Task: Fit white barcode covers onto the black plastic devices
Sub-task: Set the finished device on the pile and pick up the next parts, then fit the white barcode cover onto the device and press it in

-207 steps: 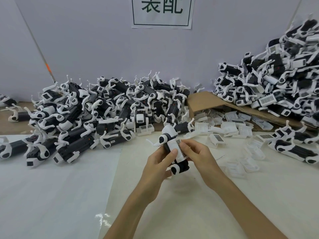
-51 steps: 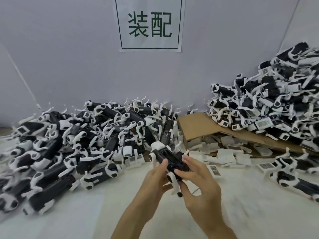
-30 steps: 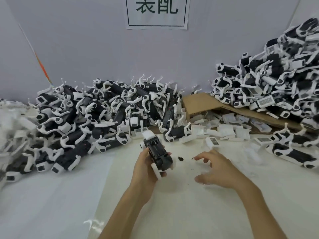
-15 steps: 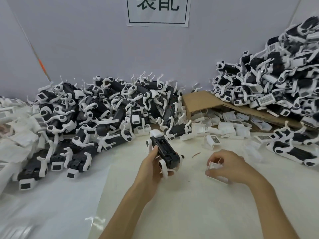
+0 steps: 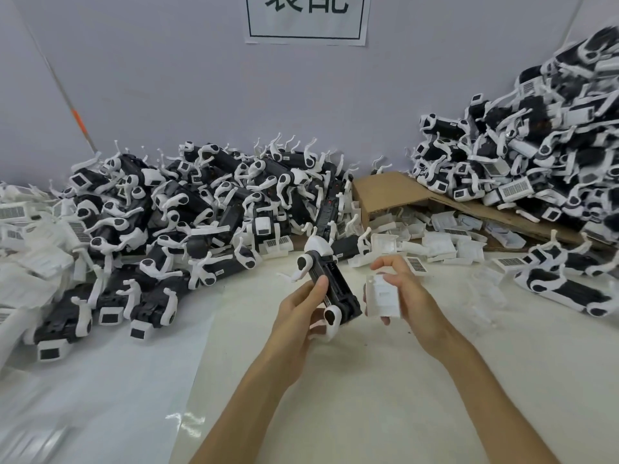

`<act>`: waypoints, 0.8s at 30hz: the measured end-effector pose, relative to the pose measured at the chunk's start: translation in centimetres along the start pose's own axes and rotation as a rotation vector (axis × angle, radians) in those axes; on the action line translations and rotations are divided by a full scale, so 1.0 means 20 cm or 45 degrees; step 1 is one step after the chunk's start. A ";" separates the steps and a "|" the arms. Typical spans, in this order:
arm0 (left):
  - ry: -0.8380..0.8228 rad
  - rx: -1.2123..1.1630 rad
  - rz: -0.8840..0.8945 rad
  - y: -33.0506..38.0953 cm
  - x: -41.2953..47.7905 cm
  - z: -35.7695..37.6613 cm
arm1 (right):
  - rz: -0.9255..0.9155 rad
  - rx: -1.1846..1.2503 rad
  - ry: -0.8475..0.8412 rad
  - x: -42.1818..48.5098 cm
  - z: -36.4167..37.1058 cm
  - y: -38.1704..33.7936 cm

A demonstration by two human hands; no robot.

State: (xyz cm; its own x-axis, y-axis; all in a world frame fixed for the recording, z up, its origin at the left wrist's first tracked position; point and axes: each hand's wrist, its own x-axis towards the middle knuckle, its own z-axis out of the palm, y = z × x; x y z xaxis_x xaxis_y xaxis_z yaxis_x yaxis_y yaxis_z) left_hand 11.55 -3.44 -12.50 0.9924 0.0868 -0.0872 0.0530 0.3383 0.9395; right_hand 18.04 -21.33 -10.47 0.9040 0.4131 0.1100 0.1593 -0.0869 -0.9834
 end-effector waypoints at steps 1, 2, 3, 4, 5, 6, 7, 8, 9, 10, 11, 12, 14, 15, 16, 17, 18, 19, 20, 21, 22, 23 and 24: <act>-0.003 0.000 0.017 0.00 0.00 0.00 | 0.022 0.089 -0.052 0.00 -0.01 0.00; -0.009 0.000 0.031 0.00 -0.01 0.01 | 0.034 0.138 -0.088 0.00 -0.01 0.01; -0.016 0.004 0.044 0.00 -0.01 0.01 | 0.032 0.158 -0.102 0.00 -0.02 0.01; -0.022 0.015 0.058 0.00 -0.01 0.01 | 0.016 0.163 -0.103 0.00 -0.02 0.00; -0.025 0.030 0.069 0.00 -0.02 0.01 | -0.011 0.171 -0.089 0.00 -0.02 0.01; -0.025 0.041 0.073 0.01 -0.02 0.01 | -0.044 0.186 -0.076 0.00 -0.01 0.01; -0.018 0.045 0.075 0.01 -0.02 0.01 | -0.078 0.197 -0.060 0.00 -0.01 0.01; -0.009 0.046 0.080 0.01 -0.03 0.01 | -0.109 0.199 -0.037 0.00 -0.01 0.01; -0.004 0.050 0.089 0.02 -0.03 0.02 | -0.137 0.193 -0.013 0.00 0.00 0.00; -0.007 0.059 0.097 0.02 -0.04 0.02 | -0.162 0.172 0.017 -0.01 0.00 -0.01; -0.019 0.076 0.105 0.02 -0.04 0.03 | -0.189 0.142 0.053 -0.01 0.01 -0.02; -0.033 0.098 0.113 0.02 -0.04 0.03 | -0.221 0.100 0.095 -0.01 0.02 -0.03; -0.054 0.137 0.130 0.01 -0.04 0.04 | -0.294 0.014 0.192 -0.01 0.04 -0.03; -0.061 0.147 0.140 0.01 -0.04 0.04 | -0.323 -0.014 0.229 -0.01 0.05 -0.02; -0.067 0.155 0.147 0.01 -0.04 0.04 | -0.346 -0.030 0.253 -0.01 0.05 -0.01; -0.073 0.162 0.151 0.00 -0.04 0.05 | -0.366 -0.041 0.266 -0.01 0.07 -0.01; -0.074 0.170 0.156 0.00 -0.04 0.05 | -0.382 -0.053 0.267 -0.01 0.08 -0.01; -0.066 0.176 0.162 -0.01 -0.04 0.06 | -0.392 -0.067 0.253 -0.01 0.08 -0.01; -0.052 0.182 0.170 -0.01 -0.04 0.06 | -0.393 -0.079 0.227 -0.01 0.09 0.00; -0.037 0.184 0.177 -0.01 -0.04 0.07 | -0.385 -0.082 0.190 -0.01 0.09 0.00; -0.024 0.183 0.183 -0.01 -0.04 0.06 | -0.372 -0.076 0.148 -0.01 0.09 0.00; -0.016 0.179 0.189 -0.01 -0.03 0.06 | -0.359 -0.071 0.111 -0.01 0.08 0.00; -0.011 0.174 0.192 -0.01 -0.03 0.06 | -0.350 -0.068 0.088 -0.02 0.07 0.00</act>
State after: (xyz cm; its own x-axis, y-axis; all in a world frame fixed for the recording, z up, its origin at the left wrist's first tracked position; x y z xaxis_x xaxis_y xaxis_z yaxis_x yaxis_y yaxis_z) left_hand 10.99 -4.73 -12.19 0.9911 0.1189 0.0599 -0.0821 0.1915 0.9780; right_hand 17.14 -20.12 -10.65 0.8488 0.3649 0.3826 0.4211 -0.0289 -0.9066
